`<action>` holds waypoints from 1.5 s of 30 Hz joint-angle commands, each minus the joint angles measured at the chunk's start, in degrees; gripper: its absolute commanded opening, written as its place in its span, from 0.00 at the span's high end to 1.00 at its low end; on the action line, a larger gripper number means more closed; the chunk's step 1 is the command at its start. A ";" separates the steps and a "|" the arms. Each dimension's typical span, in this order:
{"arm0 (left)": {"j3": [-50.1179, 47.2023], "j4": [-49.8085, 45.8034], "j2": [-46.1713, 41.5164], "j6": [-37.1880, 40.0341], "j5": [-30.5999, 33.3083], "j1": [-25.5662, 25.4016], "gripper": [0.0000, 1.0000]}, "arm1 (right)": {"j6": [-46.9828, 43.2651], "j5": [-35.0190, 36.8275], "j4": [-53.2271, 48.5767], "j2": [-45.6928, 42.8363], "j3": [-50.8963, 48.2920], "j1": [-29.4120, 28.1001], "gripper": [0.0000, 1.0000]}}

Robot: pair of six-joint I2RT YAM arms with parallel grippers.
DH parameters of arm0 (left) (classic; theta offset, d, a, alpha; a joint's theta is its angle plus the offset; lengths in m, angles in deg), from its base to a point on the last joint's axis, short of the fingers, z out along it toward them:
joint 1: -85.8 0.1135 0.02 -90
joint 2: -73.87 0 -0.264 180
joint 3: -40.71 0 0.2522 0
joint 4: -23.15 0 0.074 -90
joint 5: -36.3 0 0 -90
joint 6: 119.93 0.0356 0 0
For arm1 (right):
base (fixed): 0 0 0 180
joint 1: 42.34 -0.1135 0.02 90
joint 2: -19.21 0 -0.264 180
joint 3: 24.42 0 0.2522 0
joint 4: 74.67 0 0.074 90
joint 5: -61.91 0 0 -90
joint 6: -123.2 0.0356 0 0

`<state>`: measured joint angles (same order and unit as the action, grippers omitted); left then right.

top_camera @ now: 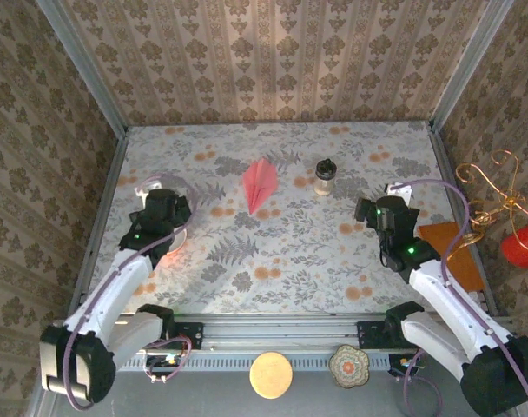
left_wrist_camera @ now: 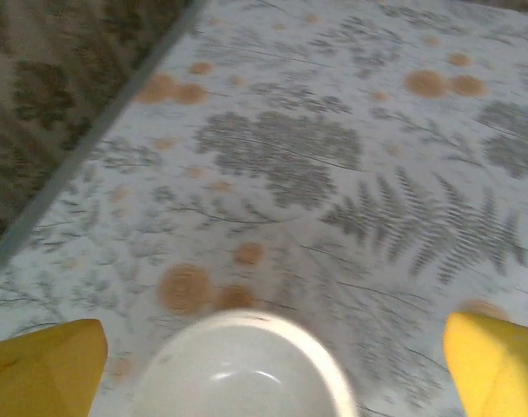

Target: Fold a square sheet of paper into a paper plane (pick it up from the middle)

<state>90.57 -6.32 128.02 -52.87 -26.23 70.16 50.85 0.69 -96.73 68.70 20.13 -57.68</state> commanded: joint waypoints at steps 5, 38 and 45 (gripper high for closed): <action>-12.49 19.87 -4.17 9.77 2.29 5.03 0.00 | -8.19 6.64 20.02 -0.17 -9.56 2.59 0.00; -12.51 63.25 31.93 23.97 -31.71 17.76 0.00 | -14.50 -17.05 58.22 38.10 -7.98 12.73 0.00; -12.83 65.34 34.21 25.82 -25.33 14.49 0.00 | -14.49 -17.44 58.03 38.22 -7.85 13.05 0.00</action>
<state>77.30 56.09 161.57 -28.98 -54.52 85.66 37.39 -16.16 -40.75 106.56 11.14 -44.85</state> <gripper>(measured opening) 0.999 0.999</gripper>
